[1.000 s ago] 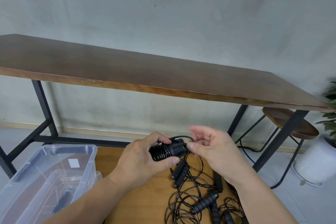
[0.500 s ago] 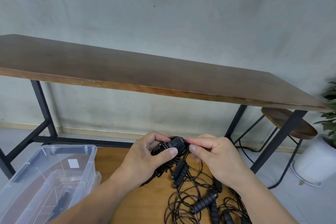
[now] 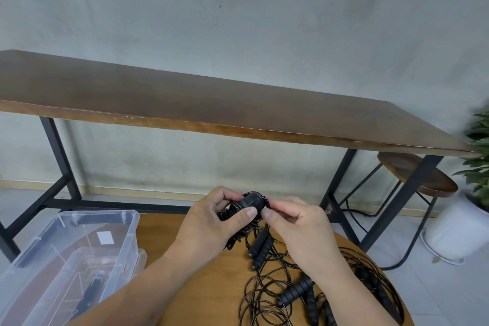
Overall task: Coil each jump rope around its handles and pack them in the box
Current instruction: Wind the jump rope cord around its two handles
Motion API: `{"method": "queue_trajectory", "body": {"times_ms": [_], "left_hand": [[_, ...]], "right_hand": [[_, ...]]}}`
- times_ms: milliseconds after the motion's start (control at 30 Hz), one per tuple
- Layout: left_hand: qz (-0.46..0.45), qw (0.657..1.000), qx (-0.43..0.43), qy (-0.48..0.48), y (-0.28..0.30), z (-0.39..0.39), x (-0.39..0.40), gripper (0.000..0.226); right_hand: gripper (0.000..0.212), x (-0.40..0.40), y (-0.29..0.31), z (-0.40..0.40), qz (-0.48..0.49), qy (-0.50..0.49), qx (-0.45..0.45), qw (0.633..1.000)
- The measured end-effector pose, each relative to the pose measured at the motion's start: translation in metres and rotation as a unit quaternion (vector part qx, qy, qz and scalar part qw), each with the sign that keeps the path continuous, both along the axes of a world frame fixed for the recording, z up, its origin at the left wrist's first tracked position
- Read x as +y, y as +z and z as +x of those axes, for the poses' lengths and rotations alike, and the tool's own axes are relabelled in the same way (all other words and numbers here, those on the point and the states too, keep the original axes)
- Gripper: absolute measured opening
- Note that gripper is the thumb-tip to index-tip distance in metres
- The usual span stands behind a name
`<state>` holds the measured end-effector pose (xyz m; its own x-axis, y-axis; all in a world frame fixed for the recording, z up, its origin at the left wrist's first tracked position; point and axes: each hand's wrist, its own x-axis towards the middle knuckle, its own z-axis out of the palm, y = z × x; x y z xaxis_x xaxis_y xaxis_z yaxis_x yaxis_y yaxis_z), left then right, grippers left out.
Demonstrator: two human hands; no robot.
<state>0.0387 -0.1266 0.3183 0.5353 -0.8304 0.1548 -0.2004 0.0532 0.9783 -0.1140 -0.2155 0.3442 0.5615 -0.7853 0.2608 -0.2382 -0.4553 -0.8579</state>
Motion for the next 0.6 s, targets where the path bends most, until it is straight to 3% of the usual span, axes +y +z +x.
{"method": "queue_trajectory", "body": {"times_ms": [100,200,367,467,600], "left_hand": [[0.003,1.0,-0.009,-0.009,0.001,-0.003,-0.001,0.042],[-0.002,1.0,-0.001,-0.023,0.0,-0.002,-0.002,0.044],[0.004,0.998,0.026,-0.056,0.002,0.005,0.002,0.036],[0.012,0.997,0.037,-0.066,0.0,0.008,0.004,0.035],[0.021,0.997,0.039,-0.069,-0.005,0.01,0.006,0.039]], "right_hand": [[0.028,0.001,0.002,0.002,0.018,-0.033,-0.009,0.999],[0.016,-0.001,0.006,0.002,0.12,-0.024,-0.046,0.991],[0.016,-0.007,0.008,-0.001,0.224,0.064,-0.097,0.968],[0.02,-0.009,0.011,-0.002,0.188,0.106,-0.064,0.974],[0.025,-0.006,0.006,-0.004,0.027,0.091,0.018,0.995]]}}
